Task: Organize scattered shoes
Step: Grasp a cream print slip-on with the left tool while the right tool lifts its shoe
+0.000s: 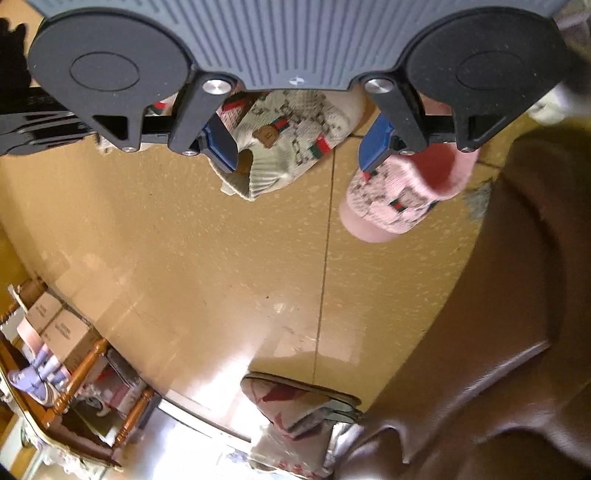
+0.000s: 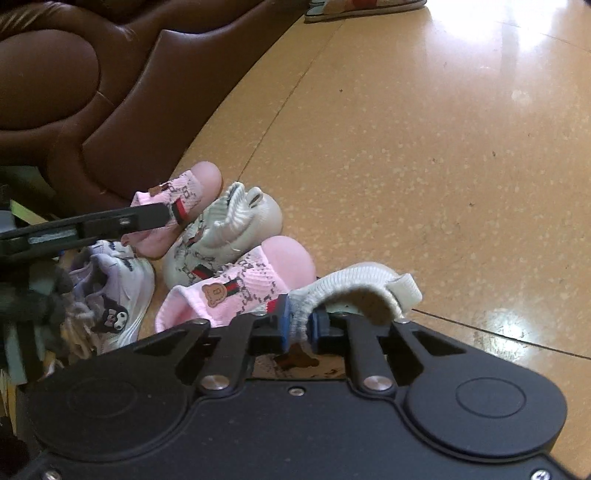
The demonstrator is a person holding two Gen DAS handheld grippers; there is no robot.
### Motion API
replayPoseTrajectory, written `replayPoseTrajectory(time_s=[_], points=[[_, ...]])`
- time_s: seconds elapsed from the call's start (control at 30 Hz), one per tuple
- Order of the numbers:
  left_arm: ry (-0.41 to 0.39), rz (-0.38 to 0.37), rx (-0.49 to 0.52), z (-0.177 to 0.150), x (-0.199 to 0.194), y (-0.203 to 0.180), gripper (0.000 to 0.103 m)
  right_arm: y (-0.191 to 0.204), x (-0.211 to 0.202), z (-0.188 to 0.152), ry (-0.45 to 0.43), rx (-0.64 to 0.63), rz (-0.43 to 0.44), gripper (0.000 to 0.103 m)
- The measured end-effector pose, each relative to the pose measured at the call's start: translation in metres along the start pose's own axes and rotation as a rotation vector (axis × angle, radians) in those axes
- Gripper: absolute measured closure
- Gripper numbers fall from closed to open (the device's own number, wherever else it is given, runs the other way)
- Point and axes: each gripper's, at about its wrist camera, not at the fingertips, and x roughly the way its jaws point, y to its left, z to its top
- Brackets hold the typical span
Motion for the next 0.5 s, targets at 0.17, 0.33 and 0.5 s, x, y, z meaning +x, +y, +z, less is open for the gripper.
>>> replayPoseTrajectory(time_s=[0.17, 0.33, 0.5], points=[[0.026, 0.005, 0.149, 0.009, 0.011, -0.016, 0.031, 0.006, -0.022, 0.01, 0.014, -0.057, 0.007, 0.099], [0.06, 0.021, 0.245, 0.013, 0.024, -0.026, 0.031, 0.008, -0.034, 0.019, 0.119, -0.132, 0.023, 0.099], [0.132, 0.048, 0.283, 0.012, 0.034, -0.028, 0.036, 0.008, -0.031, 0.009, 0.2, -0.124, 0.066, 0.099]])
